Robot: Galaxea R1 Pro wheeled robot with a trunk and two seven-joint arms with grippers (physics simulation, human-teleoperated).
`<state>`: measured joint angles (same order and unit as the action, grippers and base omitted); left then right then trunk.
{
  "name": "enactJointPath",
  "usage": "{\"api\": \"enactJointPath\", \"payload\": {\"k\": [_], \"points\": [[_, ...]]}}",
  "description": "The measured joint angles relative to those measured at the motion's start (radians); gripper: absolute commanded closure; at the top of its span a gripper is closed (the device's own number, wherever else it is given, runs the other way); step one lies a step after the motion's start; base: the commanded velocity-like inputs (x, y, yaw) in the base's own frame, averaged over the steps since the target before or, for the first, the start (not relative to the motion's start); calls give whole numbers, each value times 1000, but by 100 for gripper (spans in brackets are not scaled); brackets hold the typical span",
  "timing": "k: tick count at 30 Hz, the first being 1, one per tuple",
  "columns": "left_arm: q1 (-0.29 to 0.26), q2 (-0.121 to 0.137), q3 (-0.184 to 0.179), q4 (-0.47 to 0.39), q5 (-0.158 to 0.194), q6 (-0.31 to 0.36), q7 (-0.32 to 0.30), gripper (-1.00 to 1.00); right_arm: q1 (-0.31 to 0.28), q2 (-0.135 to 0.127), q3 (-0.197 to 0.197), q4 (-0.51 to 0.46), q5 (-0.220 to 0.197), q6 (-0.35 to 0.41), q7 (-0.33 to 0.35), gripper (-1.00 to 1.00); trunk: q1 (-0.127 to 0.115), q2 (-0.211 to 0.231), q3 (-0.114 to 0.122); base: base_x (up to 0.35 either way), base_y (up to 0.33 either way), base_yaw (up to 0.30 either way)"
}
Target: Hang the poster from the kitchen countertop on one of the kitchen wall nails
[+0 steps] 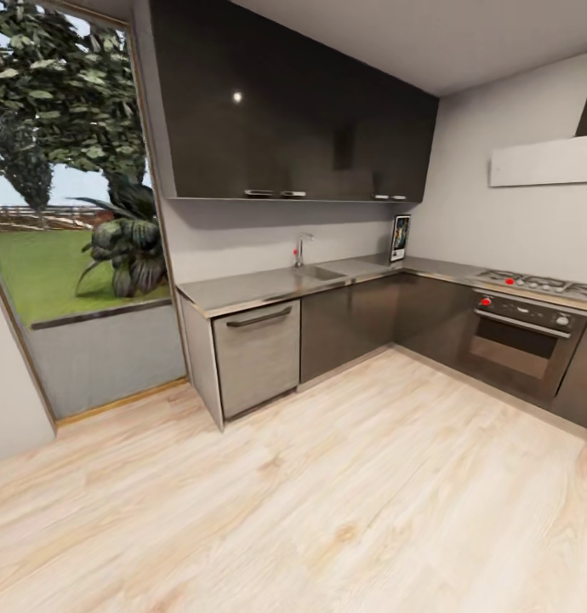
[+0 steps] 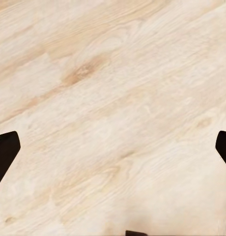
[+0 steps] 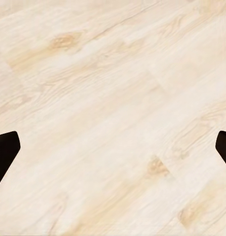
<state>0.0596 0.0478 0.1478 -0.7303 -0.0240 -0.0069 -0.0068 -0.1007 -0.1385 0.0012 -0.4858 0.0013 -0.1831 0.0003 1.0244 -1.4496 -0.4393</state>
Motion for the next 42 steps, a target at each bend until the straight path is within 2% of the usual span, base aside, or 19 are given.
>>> {"api": "enactJointPath", "payload": {"k": [11,26,42], "points": [[0,0,0,4,0,0,0,-100,0,0,0,0,-1,-1,1,-100,0,0,-1,338,0,-137],[0,0,0,5,0,-1,1,-100,0,0,-1,0,-3,-1,0,-100,0,0,-18,335,-60,-16],[0,0,-1,5,0,-1,1,-100,0,0,0,0,-3,-1,0,-100,0,0,-18,312,-174,-261]]}}
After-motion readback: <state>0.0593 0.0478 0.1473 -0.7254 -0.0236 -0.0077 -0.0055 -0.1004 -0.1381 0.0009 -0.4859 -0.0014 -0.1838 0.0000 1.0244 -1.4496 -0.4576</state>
